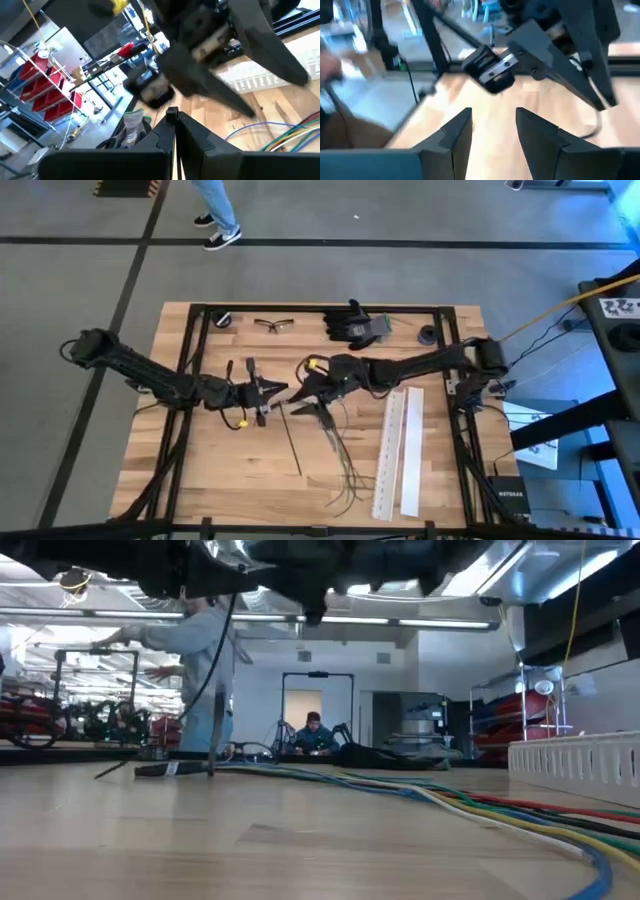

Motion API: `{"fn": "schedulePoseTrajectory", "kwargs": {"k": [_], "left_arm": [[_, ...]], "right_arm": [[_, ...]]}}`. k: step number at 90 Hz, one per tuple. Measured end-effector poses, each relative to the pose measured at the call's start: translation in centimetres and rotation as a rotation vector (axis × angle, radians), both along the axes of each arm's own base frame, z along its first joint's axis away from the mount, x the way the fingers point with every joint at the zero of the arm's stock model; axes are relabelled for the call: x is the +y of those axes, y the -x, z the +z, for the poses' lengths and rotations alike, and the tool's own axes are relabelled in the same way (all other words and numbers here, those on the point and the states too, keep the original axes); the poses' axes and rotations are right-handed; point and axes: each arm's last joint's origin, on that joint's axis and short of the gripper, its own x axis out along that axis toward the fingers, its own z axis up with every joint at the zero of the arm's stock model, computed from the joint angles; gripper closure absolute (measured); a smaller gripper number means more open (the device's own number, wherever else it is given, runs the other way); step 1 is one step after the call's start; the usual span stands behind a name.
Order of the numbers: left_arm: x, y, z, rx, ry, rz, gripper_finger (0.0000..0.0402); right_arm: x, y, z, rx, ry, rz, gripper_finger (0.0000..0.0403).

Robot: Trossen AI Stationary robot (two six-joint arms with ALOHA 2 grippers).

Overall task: Ziptie cables
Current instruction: Wrap the zip tie on the cables

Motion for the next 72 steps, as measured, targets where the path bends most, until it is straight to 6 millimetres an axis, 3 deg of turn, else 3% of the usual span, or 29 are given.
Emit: {"fn": "schedulePoseTrajectory", "kwargs": {"k": [14, 29, 49, 72], "left_arm": [[0.0, 0.0, 0.1, -0.023, 0.048, 0.002, 0.0401], [-0.1, 0.0, 0.3, -0.087, 0.187, 0.008, 0.0402], [-0.1, 0.0, 0.3, -0.16, 0.422, 0.022, 0.0402], [-0.1, 0.0, 0.5, -0.206, 0.54, 0.026, 0.0402]], "right_arm": [[1.7, 0.8, -1.3, 0.124, 0.147, -0.012, 0.0263], [3.1, 0.6, -4.5, 0.226, 0.367, -0.084, 0.0263], [3.5, -0.8, -6.9, 0.155, 0.628, -0.132, 0.0263], [3.6, -1.9, -8.6, 0.05, 0.89, -0.008, 0.0263]]}}
